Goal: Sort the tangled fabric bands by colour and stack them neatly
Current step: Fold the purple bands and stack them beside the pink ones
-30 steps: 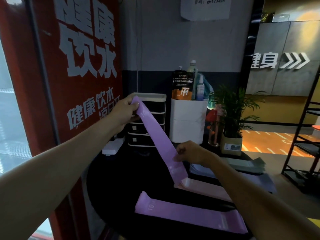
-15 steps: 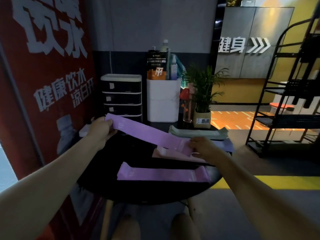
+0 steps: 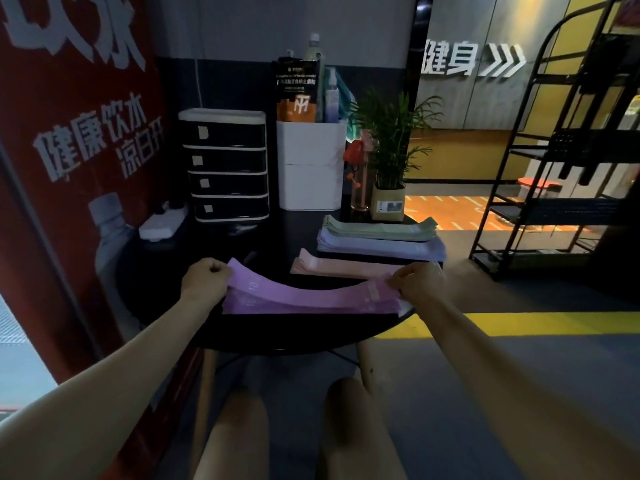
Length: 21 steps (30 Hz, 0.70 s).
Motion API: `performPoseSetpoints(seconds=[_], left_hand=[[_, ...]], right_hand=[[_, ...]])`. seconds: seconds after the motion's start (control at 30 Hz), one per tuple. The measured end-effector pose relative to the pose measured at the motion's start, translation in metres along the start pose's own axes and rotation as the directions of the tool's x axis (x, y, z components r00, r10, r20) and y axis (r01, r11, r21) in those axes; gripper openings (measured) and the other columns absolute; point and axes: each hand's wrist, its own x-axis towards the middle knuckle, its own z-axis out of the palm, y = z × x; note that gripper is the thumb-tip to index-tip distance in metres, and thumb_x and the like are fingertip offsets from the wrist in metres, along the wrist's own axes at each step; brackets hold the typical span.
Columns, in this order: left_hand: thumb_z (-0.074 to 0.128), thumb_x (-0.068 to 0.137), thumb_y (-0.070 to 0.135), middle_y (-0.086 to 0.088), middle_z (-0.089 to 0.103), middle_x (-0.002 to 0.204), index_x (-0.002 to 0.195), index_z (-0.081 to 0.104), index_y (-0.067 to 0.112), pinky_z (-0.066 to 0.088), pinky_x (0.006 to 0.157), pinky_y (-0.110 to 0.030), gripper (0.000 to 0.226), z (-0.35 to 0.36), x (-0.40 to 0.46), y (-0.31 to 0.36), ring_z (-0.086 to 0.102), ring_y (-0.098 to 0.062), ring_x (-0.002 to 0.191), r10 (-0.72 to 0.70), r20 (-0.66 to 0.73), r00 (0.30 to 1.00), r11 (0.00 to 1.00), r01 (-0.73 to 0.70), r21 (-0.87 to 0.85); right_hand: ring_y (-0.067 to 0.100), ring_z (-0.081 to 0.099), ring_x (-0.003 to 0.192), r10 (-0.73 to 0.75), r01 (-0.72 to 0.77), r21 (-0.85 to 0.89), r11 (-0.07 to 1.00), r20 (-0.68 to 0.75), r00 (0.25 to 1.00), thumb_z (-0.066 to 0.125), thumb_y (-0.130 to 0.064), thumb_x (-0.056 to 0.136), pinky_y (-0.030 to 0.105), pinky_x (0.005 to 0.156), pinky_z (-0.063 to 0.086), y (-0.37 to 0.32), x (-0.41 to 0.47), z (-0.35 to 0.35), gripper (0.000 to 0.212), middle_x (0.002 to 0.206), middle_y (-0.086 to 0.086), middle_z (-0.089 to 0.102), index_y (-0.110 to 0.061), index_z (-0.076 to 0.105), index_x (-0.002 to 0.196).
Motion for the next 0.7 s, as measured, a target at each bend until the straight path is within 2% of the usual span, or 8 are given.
performPoseSetpoints(seconds=[0.07,0.13,0.2,0.3,0.5,0.6,0.7], left_hand=[[0.055,0.09,0.012,-0.005,0.058,0.074,0.08,0.059,0.011,0.049,0.073,-0.037,0.01,0.002,-0.004,-0.003,0.058,-0.028,0.075,0.034,-0.012,0.999,0.996,-0.033,0.079],[0.055,0.089,0.01,-0.004,0.057,0.075,0.087,0.059,0.008,0.043,0.071,-0.032,0.005,0.004,-0.008,-0.006,0.055,-0.025,0.076,0.067,-0.027,0.997,0.987,-0.062,0.148],[0.056,0.088,0.009,-0.006,0.057,0.084,0.088,0.058,0.008,0.039,0.073,-0.03,0.003,0.006,-0.011,-0.01,0.052,-0.022,0.079,0.098,-0.036,0.994,0.977,-0.09,0.191],[0.058,0.087,0.008,-0.005,0.056,0.089,0.089,0.056,0.009,0.037,0.075,-0.028,0.003,0.008,-0.012,-0.017,0.051,-0.019,0.083,0.117,-0.049,0.992,0.975,-0.105,0.196],[0.057,0.088,0.006,-0.004,0.055,0.093,0.094,0.056,0.008,0.037,0.076,-0.027,0.006,0.013,-0.016,-0.028,0.05,-0.017,0.086,0.128,-0.097,0.987,0.987,-0.117,0.114],[0.057,0.089,0.007,-0.004,0.056,0.093,0.092,0.055,0.009,0.036,0.075,-0.027,0.005,0.015,-0.016,-0.031,0.051,-0.017,0.086,0.133,-0.109,0.985,0.989,-0.124,0.081],[0.057,0.088,0.007,-0.004,0.057,0.092,0.092,0.054,0.01,0.037,0.075,-0.028,0.005,0.017,-0.015,-0.035,0.052,-0.018,0.085,0.15,-0.114,0.982,0.987,-0.141,0.08]], right_hand=[[0.022,0.056,0.082,-0.002,0.001,-0.029,1.0,-0.032,0.999,0.069,-0.011,0.082,0.007,0.043,0.032,0.002,-0.003,0.002,0.022,0.101,0.016,0.067,0.004,0.069,0.099],[0.018,0.056,0.079,-0.026,0.022,-0.055,0.998,-0.083,0.996,0.069,-0.01,0.082,0.017,0.046,0.031,0.004,-0.007,0.006,0.018,0.097,0.015,0.068,0.003,0.07,0.094],[0.024,0.06,0.088,-0.039,0.032,-0.056,0.998,-0.116,0.992,0.068,-0.008,0.08,0.022,0.059,0.032,0.009,-0.008,0.011,0.014,0.092,0.014,0.068,0.003,0.07,0.087],[0.032,0.061,0.095,-0.013,0.01,-0.027,1.0,-0.116,0.993,0.068,-0.011,0.079,0.033,0.078,0.045,0.019,-0.005,0.021,0.005,0.09,0.015,0.066,-0.008,0.064,0.078],[0.03,0.057,0.09,-0.027,0.026,-0.015,1.0,-0.109,0.994,0.065,-0.008,0.082,0.027,0.068,0.035,0.03,-0.007,0.03,0.011,0.087,0.01,0.06,0.0,0.063,0.089],[0.032,0.058,0.09,-0.039,0.037,-0.021,0.999,-0.124,0.991,0.065,-0.006,0.082,0.028,0.069,0.038,0.035,-0.006,0.033,0.012,0.089,0.015,0.062,0.002,0.061,0.09],[0.033,0.058,0.091,-0.075,0.067,-0.065,0.996,-0.127,0.989,0.064,-0.005,0.081,0.028,0.07,0.037,0.036,-0.006,0.034,0.009,0.088,0.011,0.058,-0.002,0.058,0.088]])
